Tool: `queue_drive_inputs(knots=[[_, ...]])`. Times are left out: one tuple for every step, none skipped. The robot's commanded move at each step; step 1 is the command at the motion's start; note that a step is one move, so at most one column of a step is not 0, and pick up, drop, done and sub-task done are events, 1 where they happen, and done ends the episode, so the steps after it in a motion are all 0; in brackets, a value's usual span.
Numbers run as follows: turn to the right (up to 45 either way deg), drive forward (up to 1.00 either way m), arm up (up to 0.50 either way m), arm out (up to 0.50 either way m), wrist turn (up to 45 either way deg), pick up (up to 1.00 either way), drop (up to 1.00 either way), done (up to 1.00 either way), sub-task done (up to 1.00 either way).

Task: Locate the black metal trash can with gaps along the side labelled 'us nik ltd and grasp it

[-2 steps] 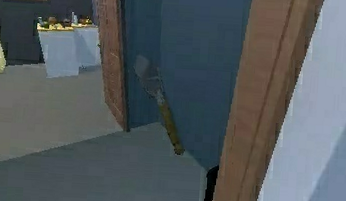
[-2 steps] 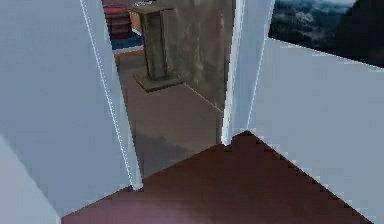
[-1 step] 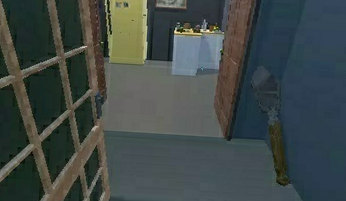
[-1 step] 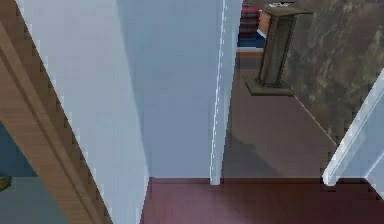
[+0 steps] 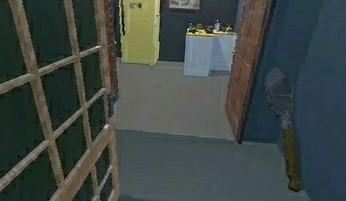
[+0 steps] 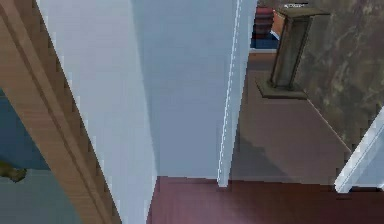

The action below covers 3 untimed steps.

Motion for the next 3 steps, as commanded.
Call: queue_drive_inputs(knots=[[0.0, 1.0, 0.0, 0.0, 0.0, 0.0, 0.0, 0.0, 0.0], [0.0, 0.3, 0.0, 0.0, 0.0, 0.0, 0.0, 0.0, 0.0], [-36.0, 0.0, 0.0, 0.0, 0.0, 0.0, 0.0, 0.0, 0.0]])
